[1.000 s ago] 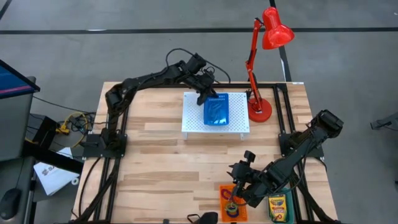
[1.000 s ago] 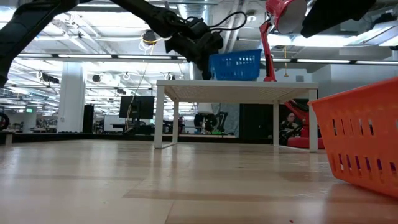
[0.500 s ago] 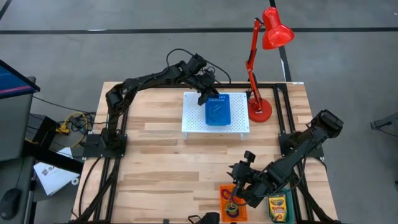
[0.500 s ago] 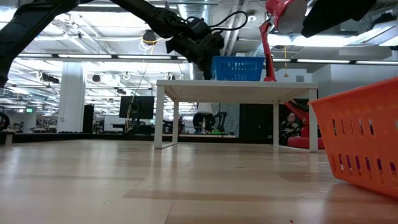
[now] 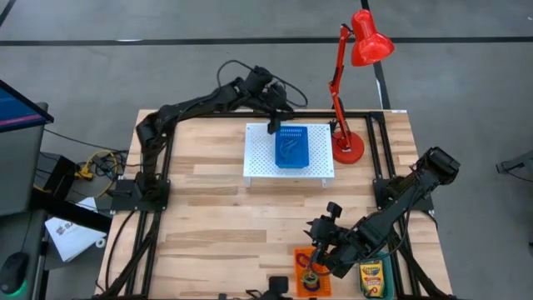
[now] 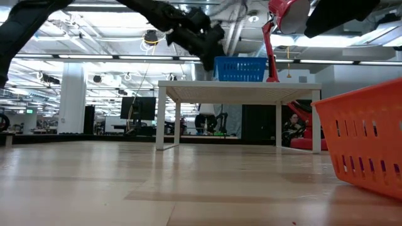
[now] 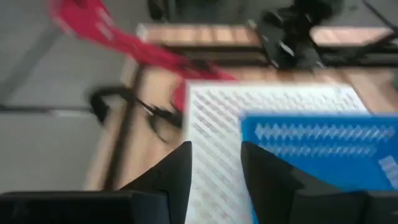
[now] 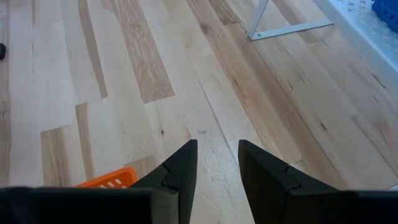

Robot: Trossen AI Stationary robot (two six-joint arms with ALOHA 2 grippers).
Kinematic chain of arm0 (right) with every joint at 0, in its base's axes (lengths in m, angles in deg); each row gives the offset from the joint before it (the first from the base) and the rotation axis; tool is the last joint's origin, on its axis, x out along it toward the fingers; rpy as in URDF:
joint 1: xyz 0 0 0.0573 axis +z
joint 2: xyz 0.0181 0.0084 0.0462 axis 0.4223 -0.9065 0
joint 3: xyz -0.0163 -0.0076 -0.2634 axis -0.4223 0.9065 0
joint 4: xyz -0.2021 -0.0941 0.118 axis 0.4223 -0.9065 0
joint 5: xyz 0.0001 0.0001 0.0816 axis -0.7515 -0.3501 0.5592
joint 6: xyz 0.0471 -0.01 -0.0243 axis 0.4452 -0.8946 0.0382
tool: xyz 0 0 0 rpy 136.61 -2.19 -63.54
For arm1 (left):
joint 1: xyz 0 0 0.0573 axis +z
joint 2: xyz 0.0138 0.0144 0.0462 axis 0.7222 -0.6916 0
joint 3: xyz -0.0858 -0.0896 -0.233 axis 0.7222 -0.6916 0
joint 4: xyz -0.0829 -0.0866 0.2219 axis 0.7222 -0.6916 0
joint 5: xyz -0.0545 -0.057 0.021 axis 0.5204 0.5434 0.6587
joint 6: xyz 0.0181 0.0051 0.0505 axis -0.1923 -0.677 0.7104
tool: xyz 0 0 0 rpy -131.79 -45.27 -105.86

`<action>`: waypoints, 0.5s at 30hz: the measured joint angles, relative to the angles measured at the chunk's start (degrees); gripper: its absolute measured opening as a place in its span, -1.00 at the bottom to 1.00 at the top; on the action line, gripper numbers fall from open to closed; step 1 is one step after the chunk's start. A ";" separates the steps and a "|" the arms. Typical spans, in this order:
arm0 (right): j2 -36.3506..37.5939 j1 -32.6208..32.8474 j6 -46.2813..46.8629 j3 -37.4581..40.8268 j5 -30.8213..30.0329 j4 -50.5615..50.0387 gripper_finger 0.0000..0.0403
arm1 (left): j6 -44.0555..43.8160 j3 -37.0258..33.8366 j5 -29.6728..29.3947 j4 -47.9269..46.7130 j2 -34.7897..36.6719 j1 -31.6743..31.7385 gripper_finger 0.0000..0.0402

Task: Pick & Place Office Desk Supplies
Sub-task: Put the orange bin on the shelf

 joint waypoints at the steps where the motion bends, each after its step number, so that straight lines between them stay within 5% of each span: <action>1: 0.00 0.00 0.00 -0.02 0.00 -0.02 -0.44 | 0.09 0.03 -0.82 0.31 1.16 0.01 -0.33; 8: 0.00 0.00 0.78 -0.02 -2.70 -3.10 -0.44 | 2.45 0.05 -2.06 -8.44 11.57 -0.44 -0.34; 15: 0.17 2.28 14.35 -2.22 -6.42 -20.72 -0.44 | 4.17 -4.25 -1.04 -20.68 19.72 -6.66 -0.35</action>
